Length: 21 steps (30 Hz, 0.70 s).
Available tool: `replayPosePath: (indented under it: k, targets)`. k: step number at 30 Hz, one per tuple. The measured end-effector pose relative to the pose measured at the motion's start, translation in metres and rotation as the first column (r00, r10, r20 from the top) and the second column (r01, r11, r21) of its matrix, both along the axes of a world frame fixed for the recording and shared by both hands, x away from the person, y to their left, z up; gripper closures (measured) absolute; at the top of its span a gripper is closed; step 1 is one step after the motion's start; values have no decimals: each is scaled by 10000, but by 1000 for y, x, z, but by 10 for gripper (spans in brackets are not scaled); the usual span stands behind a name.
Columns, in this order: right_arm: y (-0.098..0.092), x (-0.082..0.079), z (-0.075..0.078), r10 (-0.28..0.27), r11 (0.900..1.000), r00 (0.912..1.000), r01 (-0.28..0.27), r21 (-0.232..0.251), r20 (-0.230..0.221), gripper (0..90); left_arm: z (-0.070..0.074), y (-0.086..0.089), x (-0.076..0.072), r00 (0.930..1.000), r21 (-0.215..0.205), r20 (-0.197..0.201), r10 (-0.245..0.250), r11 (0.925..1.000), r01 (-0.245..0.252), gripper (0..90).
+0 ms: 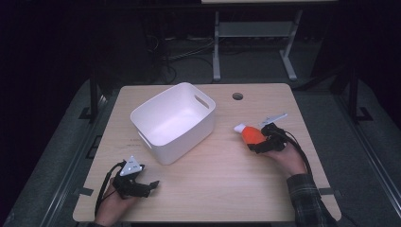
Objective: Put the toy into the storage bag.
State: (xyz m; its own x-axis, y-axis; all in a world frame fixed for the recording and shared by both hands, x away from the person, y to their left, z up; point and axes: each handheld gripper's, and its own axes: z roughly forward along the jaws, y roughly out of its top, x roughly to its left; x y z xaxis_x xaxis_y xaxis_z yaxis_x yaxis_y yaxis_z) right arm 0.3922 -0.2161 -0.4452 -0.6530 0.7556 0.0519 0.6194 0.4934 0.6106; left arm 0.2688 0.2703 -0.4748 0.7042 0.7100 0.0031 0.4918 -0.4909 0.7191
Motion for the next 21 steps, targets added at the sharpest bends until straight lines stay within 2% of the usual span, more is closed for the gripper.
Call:
replayPosePath:
  k: [6,9,21]
  targets:
    - [3,-3,9,112,9999,9999,-112,9,23,211,0,0,0,10000,-7,1,2,10000,-2,126]
    - [6,-4,14,191,9998,9997,-191,12,176,210,0,0,0,10000,-2,0,1,10000,-1,127]
    - [14,-5,37,583,9977,9975,-596,326,395,208,0,0,0,10000,-9,1,2,10000,-2,127]
